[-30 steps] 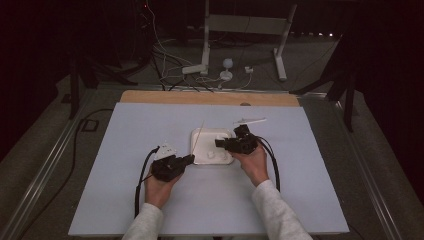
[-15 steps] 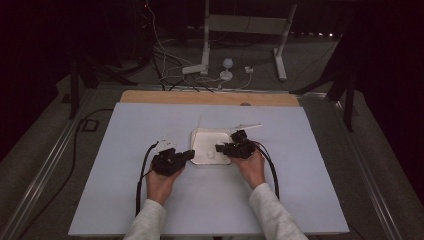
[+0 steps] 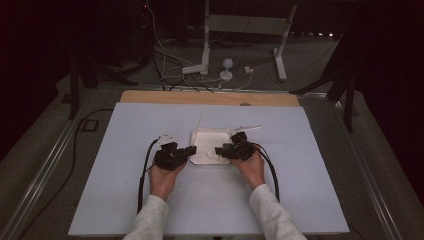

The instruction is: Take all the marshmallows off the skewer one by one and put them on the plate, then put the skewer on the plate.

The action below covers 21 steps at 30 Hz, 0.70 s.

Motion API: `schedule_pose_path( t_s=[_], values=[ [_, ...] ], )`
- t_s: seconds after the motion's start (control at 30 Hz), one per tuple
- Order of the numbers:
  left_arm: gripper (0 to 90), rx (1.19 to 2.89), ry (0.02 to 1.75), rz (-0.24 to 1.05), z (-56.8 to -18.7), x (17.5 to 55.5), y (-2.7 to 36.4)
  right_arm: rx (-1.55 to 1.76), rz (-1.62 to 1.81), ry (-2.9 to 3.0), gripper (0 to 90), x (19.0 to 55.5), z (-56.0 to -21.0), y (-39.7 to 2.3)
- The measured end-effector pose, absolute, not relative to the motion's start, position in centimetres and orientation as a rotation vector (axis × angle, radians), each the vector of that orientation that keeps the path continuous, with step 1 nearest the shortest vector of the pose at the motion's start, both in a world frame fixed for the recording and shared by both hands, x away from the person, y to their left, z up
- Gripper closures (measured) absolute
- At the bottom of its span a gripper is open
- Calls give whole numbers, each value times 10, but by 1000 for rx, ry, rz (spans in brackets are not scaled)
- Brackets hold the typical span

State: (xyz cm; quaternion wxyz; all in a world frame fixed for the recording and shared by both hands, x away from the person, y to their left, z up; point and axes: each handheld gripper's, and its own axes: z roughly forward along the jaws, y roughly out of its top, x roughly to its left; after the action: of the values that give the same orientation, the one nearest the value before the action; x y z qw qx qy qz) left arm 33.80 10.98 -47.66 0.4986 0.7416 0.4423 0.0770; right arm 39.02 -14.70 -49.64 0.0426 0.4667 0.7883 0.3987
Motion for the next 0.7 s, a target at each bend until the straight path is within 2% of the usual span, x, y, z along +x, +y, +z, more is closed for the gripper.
schedule_pose_path(
  t_s=[0.23,0.7],
  values=[
    [897,1790,1099,170,-481,342,105,1436,1286,2359,211,385,-489,-153],
    [896,1784,1117,163,-482,349,98,1275,1495,2289,125,360,-463,-169]
  ],
)
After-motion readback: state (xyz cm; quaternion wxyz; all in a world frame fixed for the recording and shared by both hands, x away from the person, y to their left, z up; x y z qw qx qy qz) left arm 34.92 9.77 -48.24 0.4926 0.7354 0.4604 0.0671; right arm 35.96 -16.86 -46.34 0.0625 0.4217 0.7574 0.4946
